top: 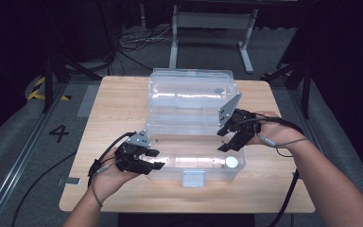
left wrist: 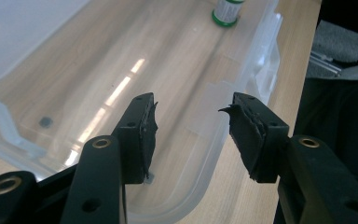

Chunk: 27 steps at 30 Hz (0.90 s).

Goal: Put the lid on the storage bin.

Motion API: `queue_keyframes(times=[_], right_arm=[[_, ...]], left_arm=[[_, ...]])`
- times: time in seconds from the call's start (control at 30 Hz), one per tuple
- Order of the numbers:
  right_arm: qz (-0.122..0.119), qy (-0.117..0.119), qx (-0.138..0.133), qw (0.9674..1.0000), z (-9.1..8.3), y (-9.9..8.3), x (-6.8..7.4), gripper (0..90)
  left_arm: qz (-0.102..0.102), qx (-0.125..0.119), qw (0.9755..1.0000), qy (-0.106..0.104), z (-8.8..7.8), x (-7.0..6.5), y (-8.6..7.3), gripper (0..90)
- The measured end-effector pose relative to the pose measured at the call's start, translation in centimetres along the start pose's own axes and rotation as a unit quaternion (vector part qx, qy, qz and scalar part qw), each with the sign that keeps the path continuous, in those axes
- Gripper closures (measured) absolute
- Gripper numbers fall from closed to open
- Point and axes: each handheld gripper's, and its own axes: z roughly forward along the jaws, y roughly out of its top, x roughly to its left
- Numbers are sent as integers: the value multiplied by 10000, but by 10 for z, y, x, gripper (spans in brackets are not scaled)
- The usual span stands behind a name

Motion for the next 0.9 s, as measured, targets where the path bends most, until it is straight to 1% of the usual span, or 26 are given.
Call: queue_keyframes(times=[0.07,0.27,0.33,0.37,0.4,0.43,0.57,0.7,0.77,0.8,0.83,0.87,0.9], right_arm=[[-21,-12,-43,10000,0,1,-1,437],[23,-29,-46,10000,-1,1,-1,436],[21,-34,-40,10000,0,1,-2,434],[21,-34,-40,10000,0,1,-2,434],[81,-27,-21,10000,0,1,-2,433],[70,-32,-30,10000,1,1,-3,433],[75,-45,-72,9999,-1,1,-3,433],[74,-56,-167,9998,-4,2,-4,434],[104,-47,-208,9997,-5,2,-4,434],[154,-66,-203,9997,-6,2,-4,435],[123,-73,-229,9996,-6,2,-6,435],[212,-76,-263,9994,-6,2,-6,436],[212,-76,-263,9994,-6,2,-6,436]], left_arm=[[0,53,10000,-26,3,-1,0,510],[101,198,9997,-122,9,-3,1,510],[109,223,9996,-121,10,-4,1,511],[132,268,9995,-136,11,-4,1,511],[133,341,9992,-175,14,-4,1,514],[122,370,9990,-202,16,-5,1,515],[163,489,9985,-206,20,-5,0,522],[283,706,9969,-203,27,-7,-1,544],[299,740,9966,-202,28,-7,-1,558],[332,804,9960,-193,31,-7,-2,569],[324,828,9959,-186,32,-6,-3,586],[333,851,9957,-181,32,-6,-3,619],[333,851,9957,-181,32,-6,-3,653]])
